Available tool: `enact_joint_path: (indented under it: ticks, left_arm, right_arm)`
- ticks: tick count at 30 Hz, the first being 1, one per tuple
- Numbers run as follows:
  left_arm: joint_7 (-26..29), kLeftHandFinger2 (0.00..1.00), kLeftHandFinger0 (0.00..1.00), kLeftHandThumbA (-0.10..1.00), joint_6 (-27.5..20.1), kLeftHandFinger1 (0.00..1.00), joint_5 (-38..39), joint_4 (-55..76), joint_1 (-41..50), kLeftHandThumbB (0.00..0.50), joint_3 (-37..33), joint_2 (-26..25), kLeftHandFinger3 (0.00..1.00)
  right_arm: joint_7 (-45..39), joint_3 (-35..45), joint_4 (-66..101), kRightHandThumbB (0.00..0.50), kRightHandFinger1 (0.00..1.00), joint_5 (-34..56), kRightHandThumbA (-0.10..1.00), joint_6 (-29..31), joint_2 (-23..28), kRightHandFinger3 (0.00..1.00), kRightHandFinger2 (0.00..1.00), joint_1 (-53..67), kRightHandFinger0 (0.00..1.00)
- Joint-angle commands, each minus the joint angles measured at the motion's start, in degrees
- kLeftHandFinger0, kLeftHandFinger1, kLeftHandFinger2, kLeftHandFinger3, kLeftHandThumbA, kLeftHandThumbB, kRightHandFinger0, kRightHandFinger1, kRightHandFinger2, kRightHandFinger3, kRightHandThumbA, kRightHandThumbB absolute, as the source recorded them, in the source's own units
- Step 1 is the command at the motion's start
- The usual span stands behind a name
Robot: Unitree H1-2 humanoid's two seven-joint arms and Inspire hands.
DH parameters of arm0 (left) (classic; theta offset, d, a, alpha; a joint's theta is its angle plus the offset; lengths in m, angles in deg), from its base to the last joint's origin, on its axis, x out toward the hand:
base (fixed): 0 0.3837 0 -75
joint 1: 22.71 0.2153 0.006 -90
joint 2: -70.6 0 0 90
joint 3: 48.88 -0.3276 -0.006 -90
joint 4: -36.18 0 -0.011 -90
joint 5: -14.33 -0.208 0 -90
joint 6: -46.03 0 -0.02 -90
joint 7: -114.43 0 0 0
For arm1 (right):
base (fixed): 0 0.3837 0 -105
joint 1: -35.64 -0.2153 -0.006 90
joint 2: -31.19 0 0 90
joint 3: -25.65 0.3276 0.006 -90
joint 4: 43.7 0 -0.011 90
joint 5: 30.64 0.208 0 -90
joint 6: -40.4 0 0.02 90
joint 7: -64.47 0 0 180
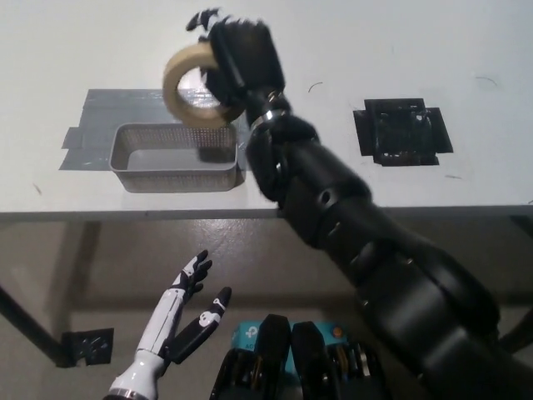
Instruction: The robot picks the tape placed on the black area with right hand and places it in the small grey container.
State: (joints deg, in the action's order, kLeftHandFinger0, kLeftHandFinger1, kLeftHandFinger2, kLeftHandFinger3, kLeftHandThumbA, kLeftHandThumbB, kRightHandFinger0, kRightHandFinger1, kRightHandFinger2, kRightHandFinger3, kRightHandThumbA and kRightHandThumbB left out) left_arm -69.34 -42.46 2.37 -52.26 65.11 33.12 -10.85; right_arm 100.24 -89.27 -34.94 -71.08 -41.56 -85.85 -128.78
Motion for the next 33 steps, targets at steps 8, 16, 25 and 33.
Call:
enact_joint_path:
  ticks: [8,16,25,33]
  left_arm:
    - [-1.42,1.0,1.0,0.64,1.17,1.0,-0.23,2.97,-1.11,0.036,-1.08,-0.01,1.0]
    - [-1.72,1.0,1.0,0.61,1.49,1.0,-0.04,3.08,-1.28,0.027,-1.39,0.05,1.0]
    - [-1.61,1.0,1.0,0.47,0.3,1.0,-0.61,3.02,-1.6,0.0,-1.67,0.03,1.0]
    - [-1.26,1.0,0.99,0.54,1.77,1.0,-1.62,3.81,-1.85,0.017,-1.9,0.38,1.0]
  right_arm:
    - [-1.58,-2.13,-0.14,0.208,0.29,1.34,-0.1,-3.96,-2.77,0.84,0.74,-0.96,0.0]
    - [-4.18,-4.02,-0.51,0.162,0.2,1.52,0.06,-6.5,-2.97,0.62,0.55,0.16,0.0]
    - [-11.55,-0.77,0.16,0.294,1.0,5.64,0.84,-6.9,-1.35,1.0,1.0,1.36,1.0]
    - [-20.01,-4.59,1.92,0.381,1.0,3.58,0.98,-4.62,1.79,1.0,1.0,1.76,1.0]
